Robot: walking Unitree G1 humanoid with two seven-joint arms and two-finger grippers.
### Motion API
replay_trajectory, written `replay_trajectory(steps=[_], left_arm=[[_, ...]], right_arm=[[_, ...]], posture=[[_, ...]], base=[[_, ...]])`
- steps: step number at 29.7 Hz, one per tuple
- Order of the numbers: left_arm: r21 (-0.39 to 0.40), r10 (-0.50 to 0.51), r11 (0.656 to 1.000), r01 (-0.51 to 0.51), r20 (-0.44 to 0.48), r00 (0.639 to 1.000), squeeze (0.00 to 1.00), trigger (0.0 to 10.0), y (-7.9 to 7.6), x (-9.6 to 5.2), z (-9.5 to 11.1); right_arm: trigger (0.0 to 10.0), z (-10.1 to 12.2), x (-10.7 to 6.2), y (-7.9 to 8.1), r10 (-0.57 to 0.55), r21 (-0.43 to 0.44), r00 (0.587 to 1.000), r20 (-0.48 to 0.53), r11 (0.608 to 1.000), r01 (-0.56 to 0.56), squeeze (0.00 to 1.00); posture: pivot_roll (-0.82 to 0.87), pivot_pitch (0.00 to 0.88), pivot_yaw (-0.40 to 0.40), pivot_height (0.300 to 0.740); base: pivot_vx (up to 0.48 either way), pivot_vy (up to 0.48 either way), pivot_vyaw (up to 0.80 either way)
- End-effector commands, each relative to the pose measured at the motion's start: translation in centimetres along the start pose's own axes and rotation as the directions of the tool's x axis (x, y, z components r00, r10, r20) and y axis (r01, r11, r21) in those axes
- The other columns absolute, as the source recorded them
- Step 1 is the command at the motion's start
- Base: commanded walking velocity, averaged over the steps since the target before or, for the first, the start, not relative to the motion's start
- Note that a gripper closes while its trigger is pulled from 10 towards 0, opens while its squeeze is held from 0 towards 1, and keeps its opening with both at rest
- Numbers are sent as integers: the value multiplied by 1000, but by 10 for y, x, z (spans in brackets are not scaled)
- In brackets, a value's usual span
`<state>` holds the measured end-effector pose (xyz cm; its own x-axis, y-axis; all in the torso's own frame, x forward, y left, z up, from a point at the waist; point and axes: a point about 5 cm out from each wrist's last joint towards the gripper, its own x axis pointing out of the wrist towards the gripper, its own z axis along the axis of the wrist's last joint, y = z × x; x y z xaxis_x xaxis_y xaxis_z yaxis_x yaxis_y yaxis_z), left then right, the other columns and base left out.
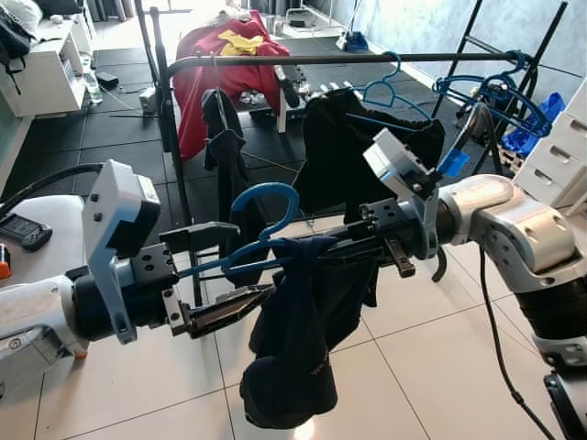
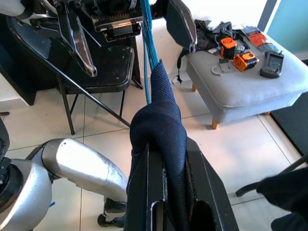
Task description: Hang hanger
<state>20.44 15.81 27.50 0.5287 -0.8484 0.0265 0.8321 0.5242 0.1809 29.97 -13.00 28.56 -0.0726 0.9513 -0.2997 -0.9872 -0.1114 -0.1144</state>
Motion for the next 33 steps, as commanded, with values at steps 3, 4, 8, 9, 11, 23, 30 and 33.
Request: replay_trajectory(steps=[3, 4, 8, 9, 11, 23, 30, 33], left_arm=[[30, 11, 1000, -7, -108, 994, 0, 0, 0, 7, -12], [30, 11, 1000, -7, -108, 994, 0, 0, 0, 7, -12], [36, 23, 999, -19, -132, 991, 0, 0, 1, 8, -15], [45, 39, 998, -33, -142, 989, 0, 0, 3, 9, -16], [60, 57, 997, -48, -156, 986, 0, 0, 5, 11, -17], [79, 57, 996, -46, -155, 986, 0, 0, 7, 14, -21], [80, 53, 996, -43, -133, 990, 0, 0, 5, 16, -20], [80, 54, 996, -44, -130, 990, 0, 0, 5, 17, -20]], right_arm=[[0, 10, 8, -2, 21, -59, 1000, 13, 998, -21, 0], [0, 10, 8, -2, 21, -59, 1000, 13, 998, -21, 0], [0, 11, 8, -3, 21, -64, 1000, 16, 998, -20, 0], [0, 12, 8, -3, 23, -67, 999, 22, 998, -22, 0], [0, 14, 10, -4, 26, -71, 999, 29, 997, -24, 0], [0, 16, 11, -6, 24, -80, 999, 36, 997, -21, 0], [0, 14, 12, -5, 31, -113, 999, 27, 993, -28, 0], [0, 15, 13, -5, 31, -127, 999, 27, 991, -28, 0]], posture=[[-55, 50, -39, 740], [-55, 50, -39, 740], [-56, 50, -38, 740], [-55, 48, -38, 740], [-55, 47, -38, 740], [-55, 46, -39, 740], [-56, 45, -41, 740], [-56, 45, -41, 740]], base=[[0, 0, 0], [0, 0, 0], [0, 0, 0], [0, 0, 0], [0, 0, 0], [0, 0, 0], [0, 0, 0], [0, 0, 0]])
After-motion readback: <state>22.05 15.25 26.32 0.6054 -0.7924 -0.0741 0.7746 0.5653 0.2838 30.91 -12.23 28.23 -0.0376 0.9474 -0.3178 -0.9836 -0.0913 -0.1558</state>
